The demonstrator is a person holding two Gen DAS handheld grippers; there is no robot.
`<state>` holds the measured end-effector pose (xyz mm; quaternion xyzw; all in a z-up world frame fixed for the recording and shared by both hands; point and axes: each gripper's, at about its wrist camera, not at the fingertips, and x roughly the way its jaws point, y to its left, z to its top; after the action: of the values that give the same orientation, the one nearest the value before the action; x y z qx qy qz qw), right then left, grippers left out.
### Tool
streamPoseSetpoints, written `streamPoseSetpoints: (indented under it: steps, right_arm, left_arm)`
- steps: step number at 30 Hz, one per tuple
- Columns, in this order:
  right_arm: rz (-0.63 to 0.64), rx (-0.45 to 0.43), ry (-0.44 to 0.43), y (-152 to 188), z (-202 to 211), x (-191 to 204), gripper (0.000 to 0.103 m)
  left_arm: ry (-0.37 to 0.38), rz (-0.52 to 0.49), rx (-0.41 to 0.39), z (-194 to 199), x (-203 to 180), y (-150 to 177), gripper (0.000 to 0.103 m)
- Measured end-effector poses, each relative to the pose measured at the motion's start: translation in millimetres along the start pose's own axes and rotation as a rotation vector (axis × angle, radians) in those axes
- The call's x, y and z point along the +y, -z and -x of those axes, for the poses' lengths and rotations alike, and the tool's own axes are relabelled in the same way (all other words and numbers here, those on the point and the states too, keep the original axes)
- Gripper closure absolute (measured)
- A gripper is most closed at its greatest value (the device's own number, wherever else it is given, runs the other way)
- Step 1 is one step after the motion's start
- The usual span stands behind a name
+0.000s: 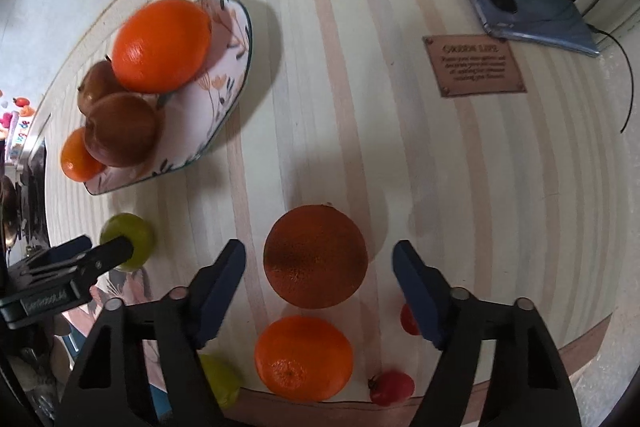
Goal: Organize fruits
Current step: 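Grasp the green apple with the left tool while the right tool grasps the dark orange, then place the green apple on the plate with the left tool while the right tool releases the dark orange there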
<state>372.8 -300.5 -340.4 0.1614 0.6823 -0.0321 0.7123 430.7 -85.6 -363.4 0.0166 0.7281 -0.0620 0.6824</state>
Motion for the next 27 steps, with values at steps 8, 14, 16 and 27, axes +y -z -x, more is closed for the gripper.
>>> streamPoseSetpoints:
  steps: [8, 14, 16, 27]
  right_arm:
    - [0.075, 0.017, -0.049, 6.9, -14.0, 22.0, 0.045]
    - [0.152, 0.053, -0.090, 18.8, -24.7, 54.6, 0.044]
    - [0.148, 0.068, -0.082, 19.9, -32.4, 57.5, 0.044]
    - [0.158, -0.003, -0.102, 23.4, -14.8, 76.2, 0.045]
  left_arm:
    - [0.041, 0.005, -0.007, -4.7, 0.5, 9.1, 0.044]
    - [0.053, 0.024, 0.010, -9.1, 14.7, 34.9, 0.044]
    - [0.059, 0.035, 0.000, -8.2, 20.3, 40.6, 0.044]
    - [0.130, 0.065, -0.082, 43.2, 53.3, 33.6, 0.044]
